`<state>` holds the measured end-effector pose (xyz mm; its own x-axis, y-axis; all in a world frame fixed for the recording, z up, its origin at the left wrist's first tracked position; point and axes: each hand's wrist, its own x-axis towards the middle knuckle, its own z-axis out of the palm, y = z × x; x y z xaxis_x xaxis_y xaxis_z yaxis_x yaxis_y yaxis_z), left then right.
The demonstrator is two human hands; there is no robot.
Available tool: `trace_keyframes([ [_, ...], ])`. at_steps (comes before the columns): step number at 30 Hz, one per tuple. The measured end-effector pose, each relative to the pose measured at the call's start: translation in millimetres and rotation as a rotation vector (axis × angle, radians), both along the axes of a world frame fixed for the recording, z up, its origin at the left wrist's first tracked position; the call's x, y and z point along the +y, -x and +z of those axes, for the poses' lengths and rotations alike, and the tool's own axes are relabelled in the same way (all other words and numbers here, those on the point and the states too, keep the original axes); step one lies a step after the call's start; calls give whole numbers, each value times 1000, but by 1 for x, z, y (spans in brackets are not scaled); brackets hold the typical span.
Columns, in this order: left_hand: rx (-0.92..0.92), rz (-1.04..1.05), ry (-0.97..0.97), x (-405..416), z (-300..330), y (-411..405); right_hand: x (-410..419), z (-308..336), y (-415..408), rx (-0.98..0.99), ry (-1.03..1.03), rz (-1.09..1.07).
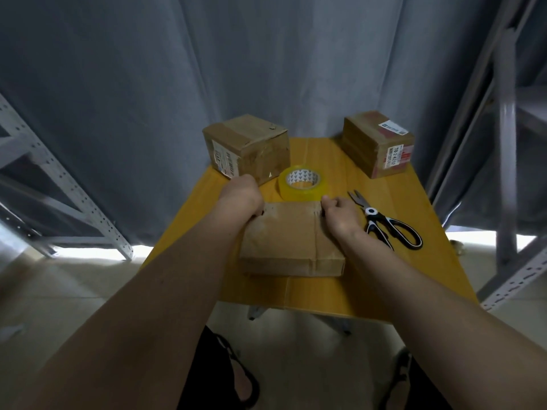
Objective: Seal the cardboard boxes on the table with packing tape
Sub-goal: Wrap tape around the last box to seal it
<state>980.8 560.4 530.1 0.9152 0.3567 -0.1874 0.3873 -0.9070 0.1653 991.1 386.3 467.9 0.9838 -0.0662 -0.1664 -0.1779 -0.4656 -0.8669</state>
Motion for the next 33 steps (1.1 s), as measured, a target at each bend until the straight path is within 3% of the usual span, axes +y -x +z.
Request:
trace_keyframes([
  [2, 19, -32, 25, 3, 0, 0, -1, 0, 1, -69, 71, -24],
  [5, 31, -2, 252, 15, 1, -1, 1, 5, 8, -350, 241, 14],
  [7, 47, 41, 397, 19, 4, 0, 10, 12, 14, -570, 331, 133],
  [9, 67, 98, 521, 19, 3, 3, 27, 18, 17, -664, 374, 295],
  [13, 40, 136, 564, 16, -1, 4, 62, 18, 15, -558, 550, 535],
  [15, 35, 184, 603, 19, -3, 5, 69, 14, 14, -498, 657, 561],
  [19, 75, 275, 779, 29, -10, 7, 76, 13, 16, -604, 900, 623],
  [22, 47, 279, 845, 31, -13, 8, 86, 17, 16, -457, 1042, 701],
  [26, 41, 312, 977, 41, -23, 10, 92, 20, 13, -139, 914, 753],
  [33, 80, 397, 1359, 54, -40, 19, 85, 21, 3, -148, 592, 601],
])
